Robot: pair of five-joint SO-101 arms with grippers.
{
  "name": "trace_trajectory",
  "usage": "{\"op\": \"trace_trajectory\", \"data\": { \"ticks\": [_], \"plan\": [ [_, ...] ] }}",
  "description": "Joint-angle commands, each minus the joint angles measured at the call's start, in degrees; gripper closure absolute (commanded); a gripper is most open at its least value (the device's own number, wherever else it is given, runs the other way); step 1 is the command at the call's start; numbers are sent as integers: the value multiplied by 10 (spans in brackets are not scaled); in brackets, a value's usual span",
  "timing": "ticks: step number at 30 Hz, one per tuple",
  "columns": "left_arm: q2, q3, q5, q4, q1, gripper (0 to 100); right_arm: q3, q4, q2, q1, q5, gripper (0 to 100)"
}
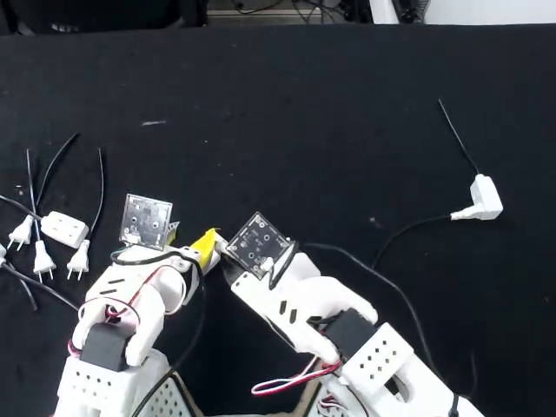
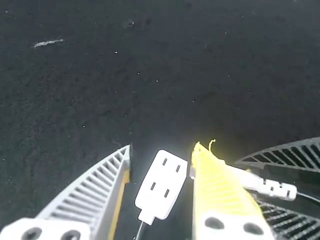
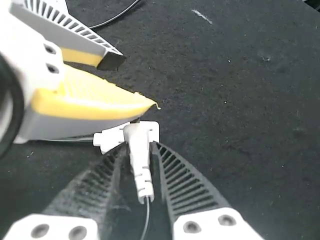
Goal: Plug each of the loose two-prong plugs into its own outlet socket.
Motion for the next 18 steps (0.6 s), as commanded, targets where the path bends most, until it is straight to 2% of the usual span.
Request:
{"op": "trace_trajectory", "data": {
  "ticks": [1,7,18],
  "plan": [
    [-1,-10,-4,-2,-8,802,-45,-2,-19,-2,25,988],
    [-1,-39,-2,12,-61,802,-47,-7,-19,-3,76,988],
    [-1,-100,-2,47,-68,802,-65,-60,10,-5,77,988]
  ]
}}
